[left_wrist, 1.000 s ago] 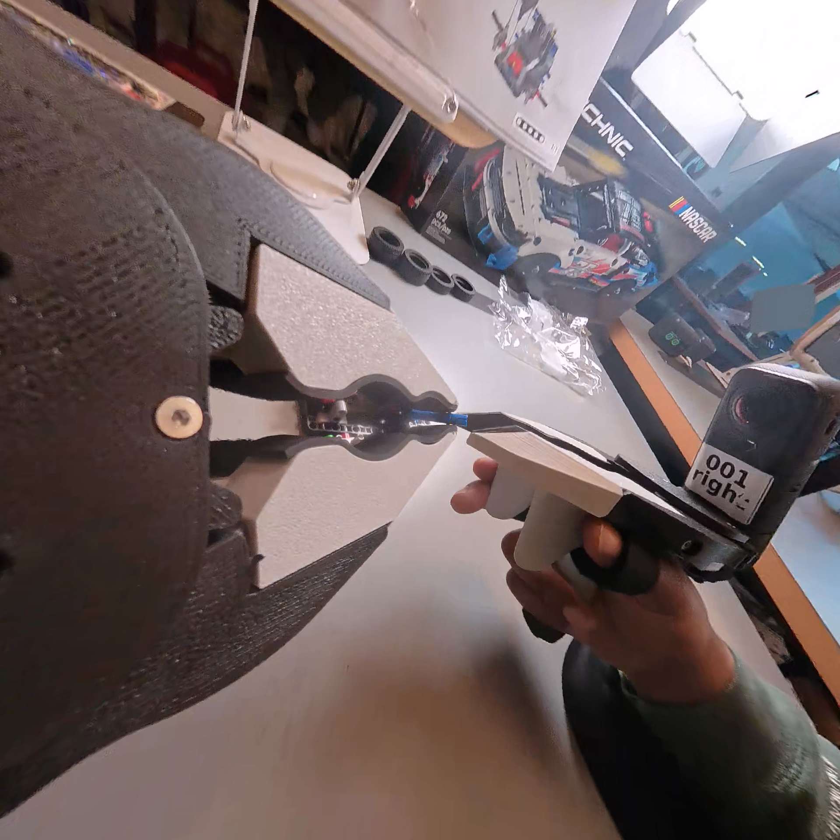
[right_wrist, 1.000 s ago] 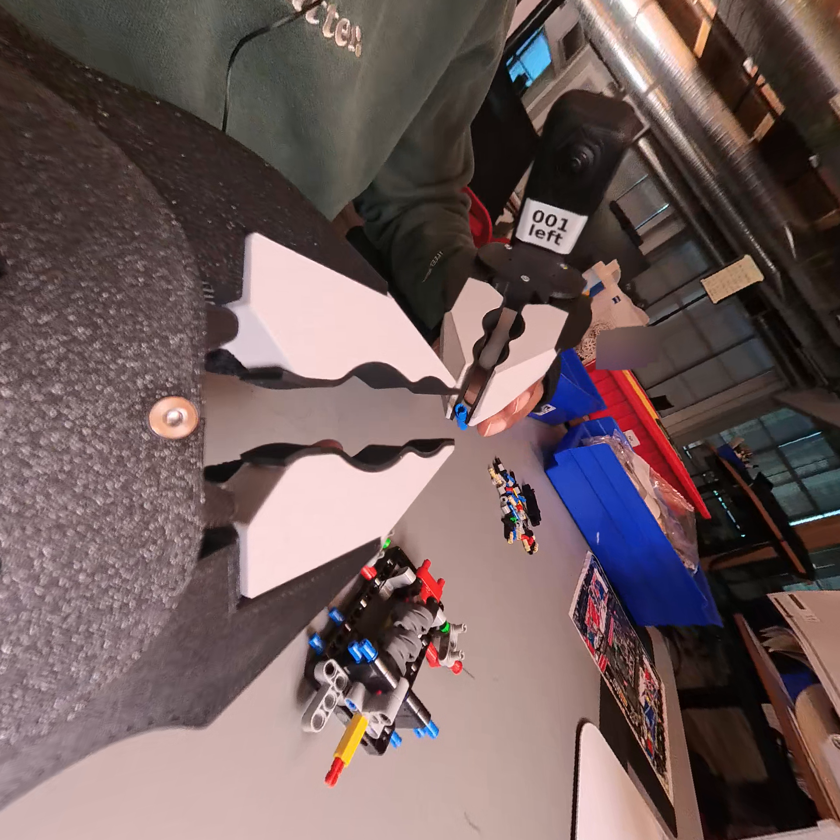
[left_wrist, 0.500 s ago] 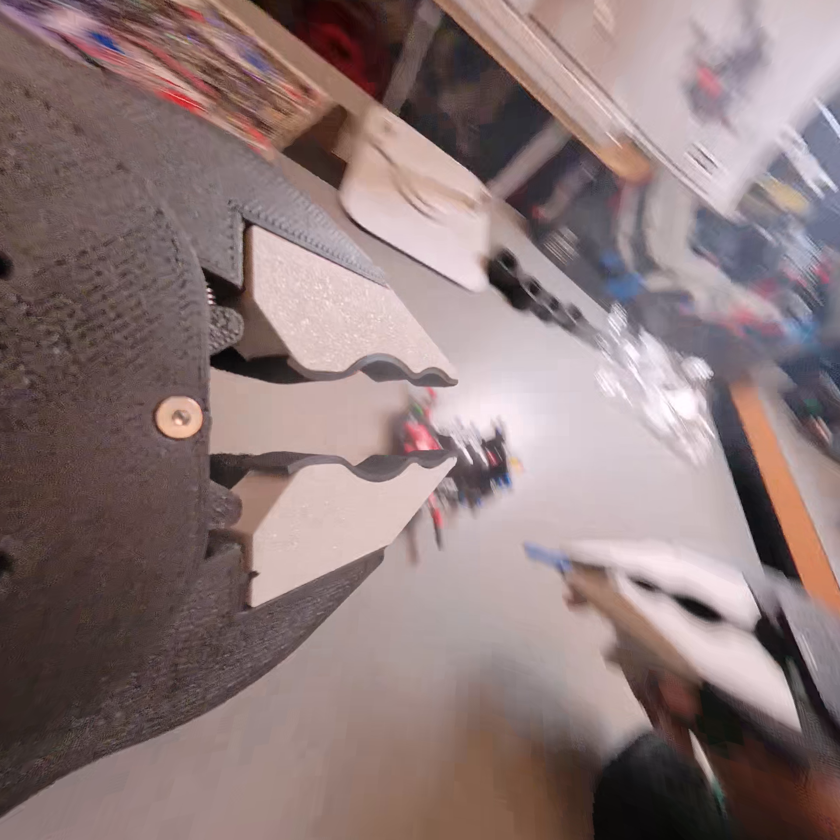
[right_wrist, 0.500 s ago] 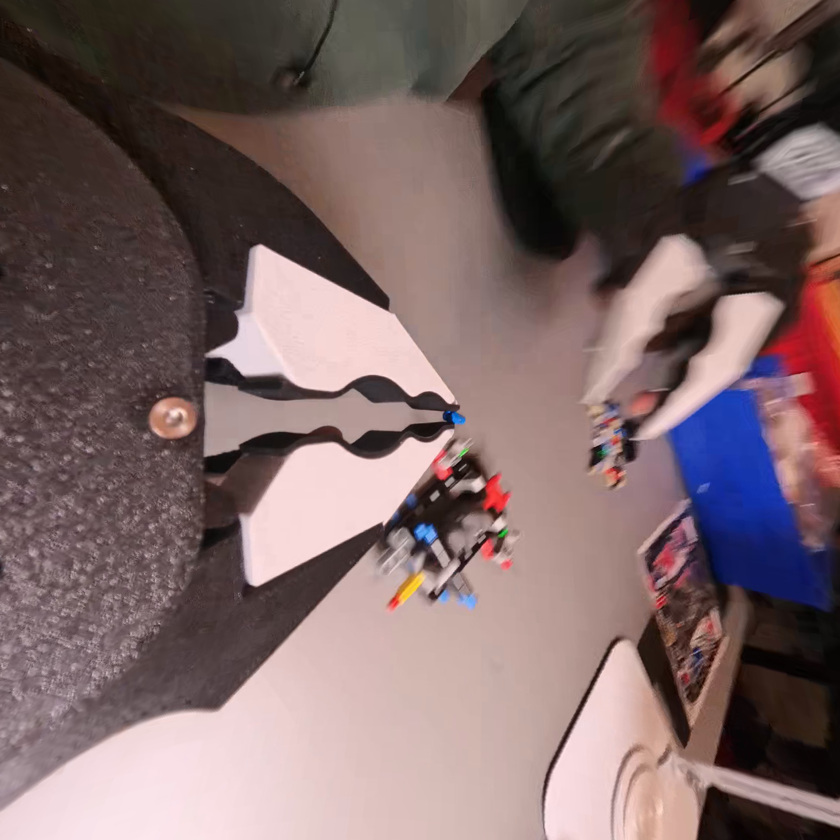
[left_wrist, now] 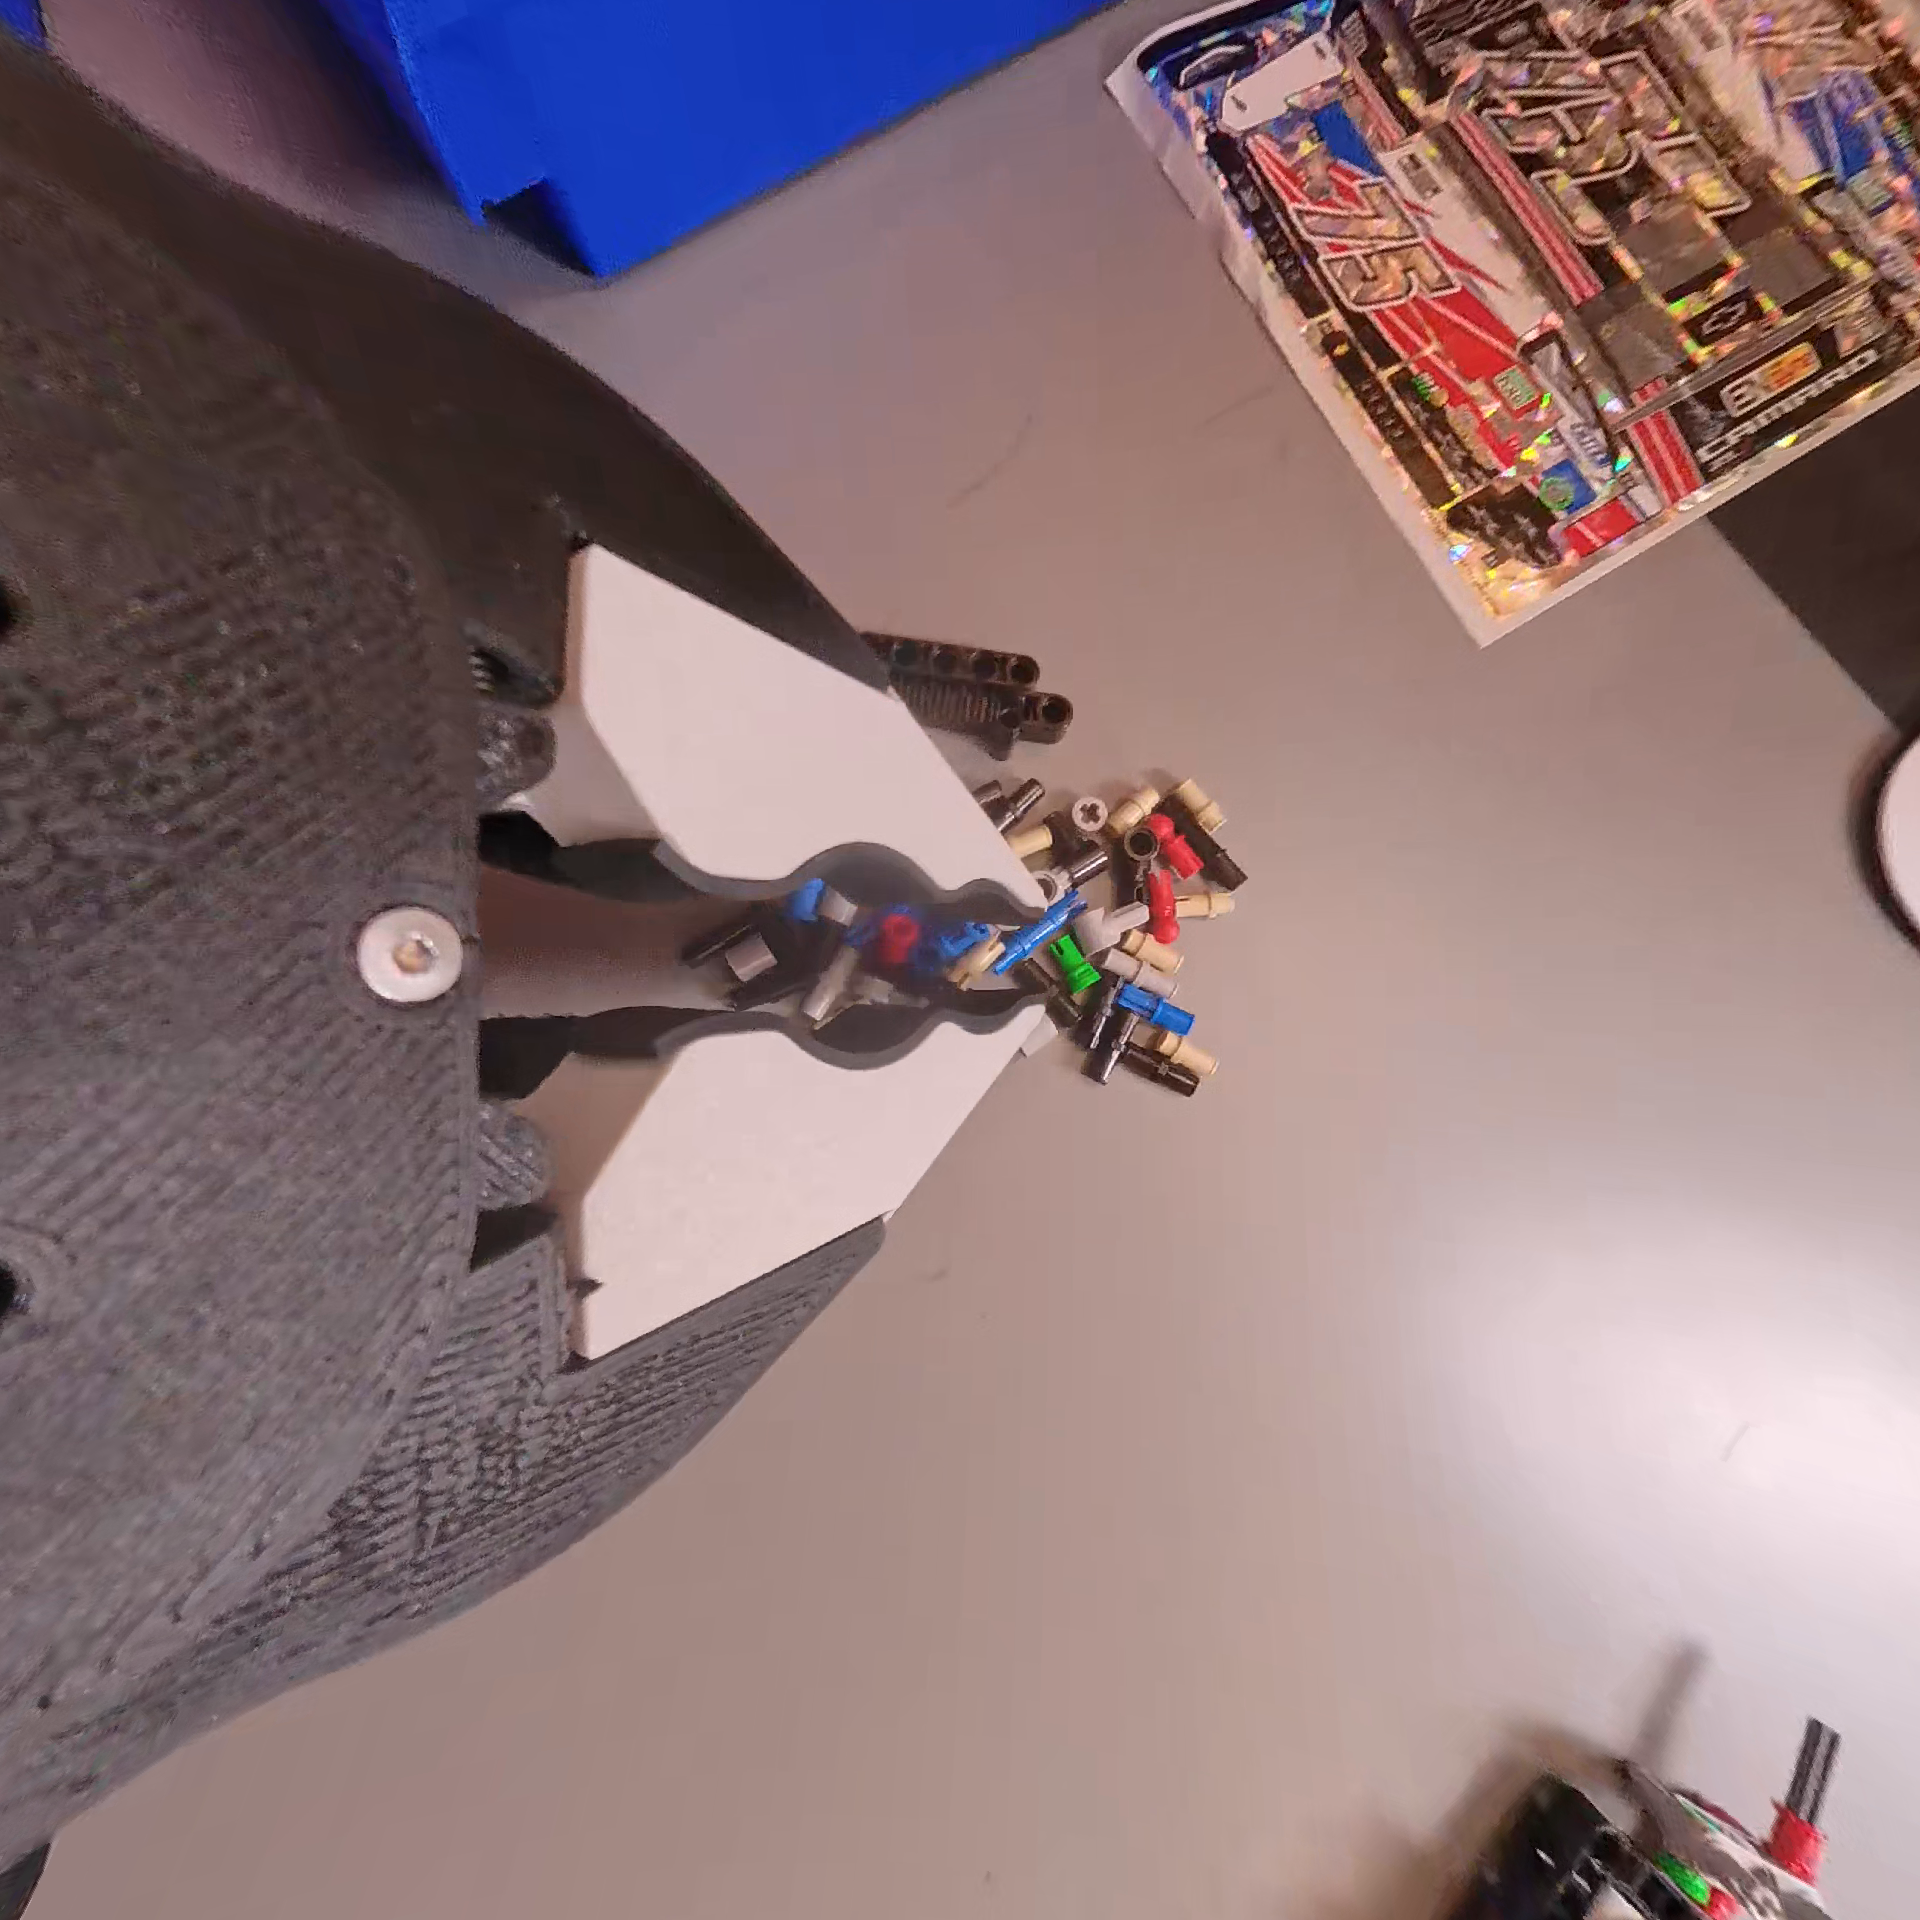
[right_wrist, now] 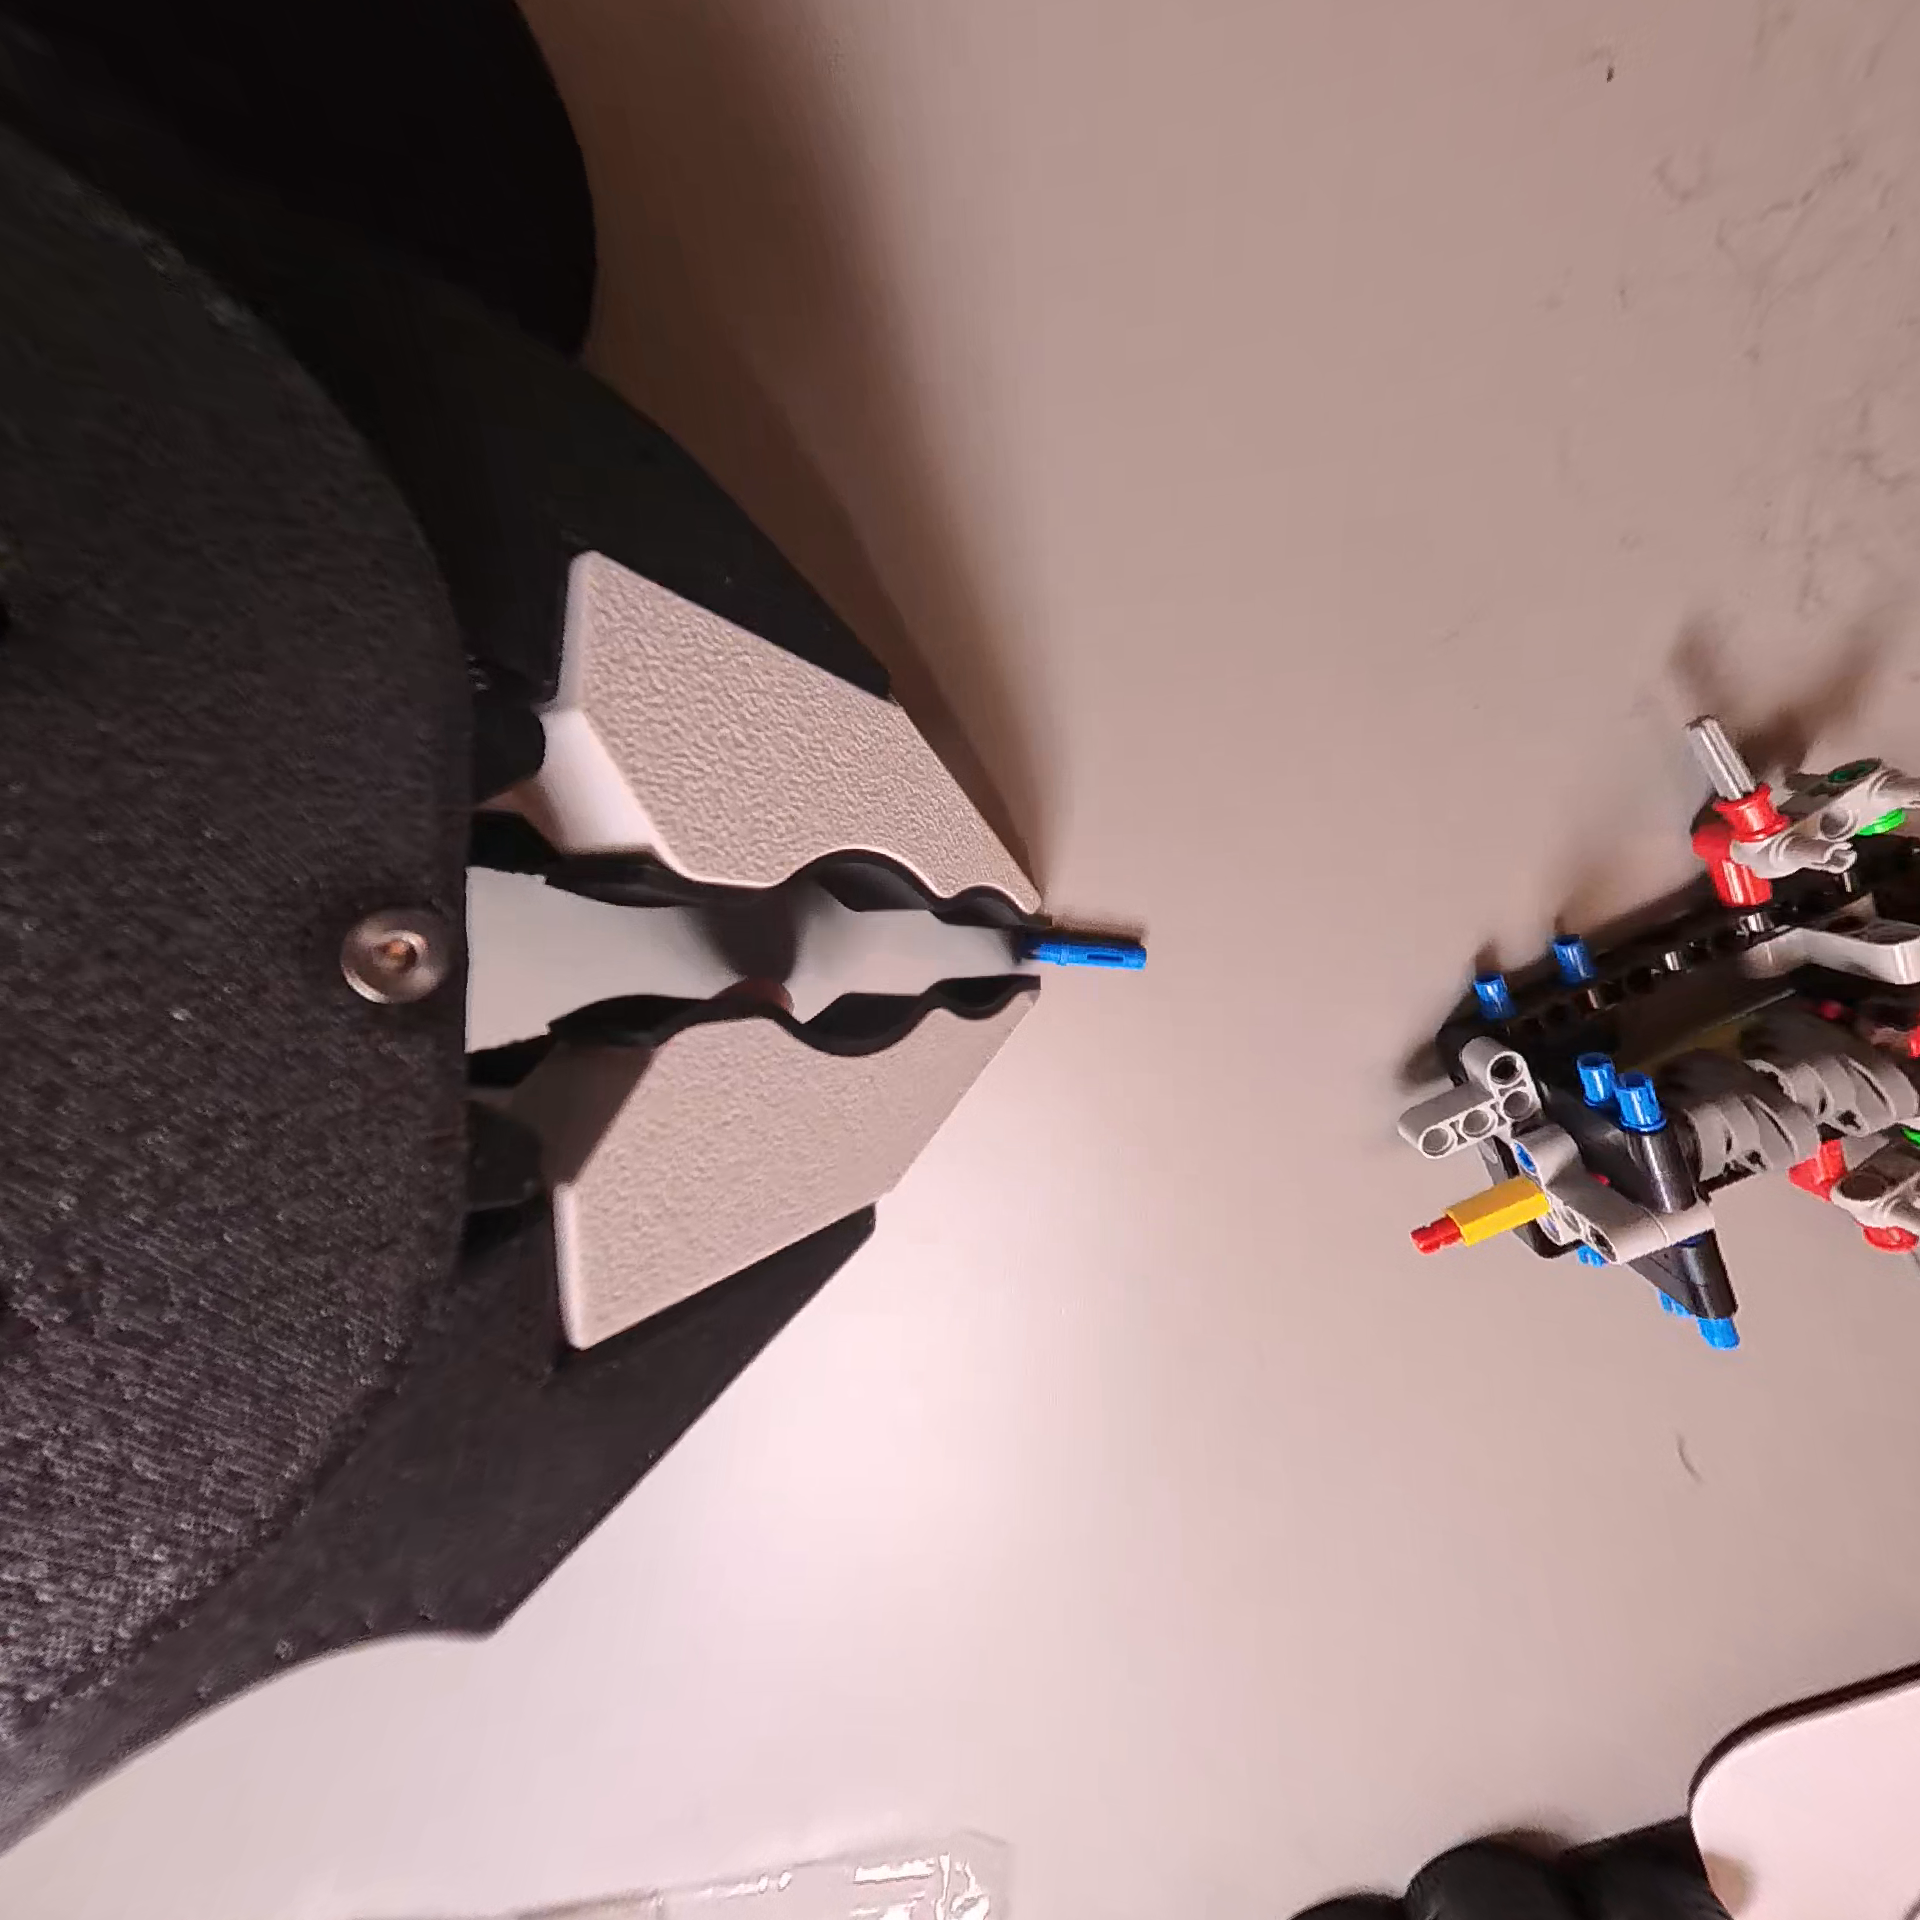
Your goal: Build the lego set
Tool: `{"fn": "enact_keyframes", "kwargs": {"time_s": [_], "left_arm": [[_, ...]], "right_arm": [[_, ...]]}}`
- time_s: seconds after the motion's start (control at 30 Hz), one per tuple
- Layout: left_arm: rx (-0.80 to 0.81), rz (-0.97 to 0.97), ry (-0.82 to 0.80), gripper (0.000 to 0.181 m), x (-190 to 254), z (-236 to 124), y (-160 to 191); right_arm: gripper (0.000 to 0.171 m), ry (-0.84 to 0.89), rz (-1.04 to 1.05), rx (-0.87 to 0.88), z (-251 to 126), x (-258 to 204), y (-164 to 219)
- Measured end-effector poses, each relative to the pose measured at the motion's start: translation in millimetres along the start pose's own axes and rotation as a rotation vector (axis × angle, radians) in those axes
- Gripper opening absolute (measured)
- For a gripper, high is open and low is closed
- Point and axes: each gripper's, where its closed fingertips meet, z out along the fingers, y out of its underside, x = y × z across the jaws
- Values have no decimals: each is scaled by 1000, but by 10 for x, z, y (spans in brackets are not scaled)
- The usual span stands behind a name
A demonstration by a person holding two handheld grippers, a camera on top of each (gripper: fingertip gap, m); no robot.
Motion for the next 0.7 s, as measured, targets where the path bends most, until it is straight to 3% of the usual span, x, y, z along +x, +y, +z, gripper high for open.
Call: {"fn": "enact_keyframes", "kwargs": {"time_s": [0.03,0.47,0.7], "left_arm": [[-13,-3,0,9,2,16,18],[-75,-4,-30,3,-71,94,63],[-61,98,-60,2,-74,68,45]], "right_arm": [[9,2,2,7,-9,5,-8],[7,50,74,144,-129,133,-198],[6,85,86,203,-190,193,-292]]}}
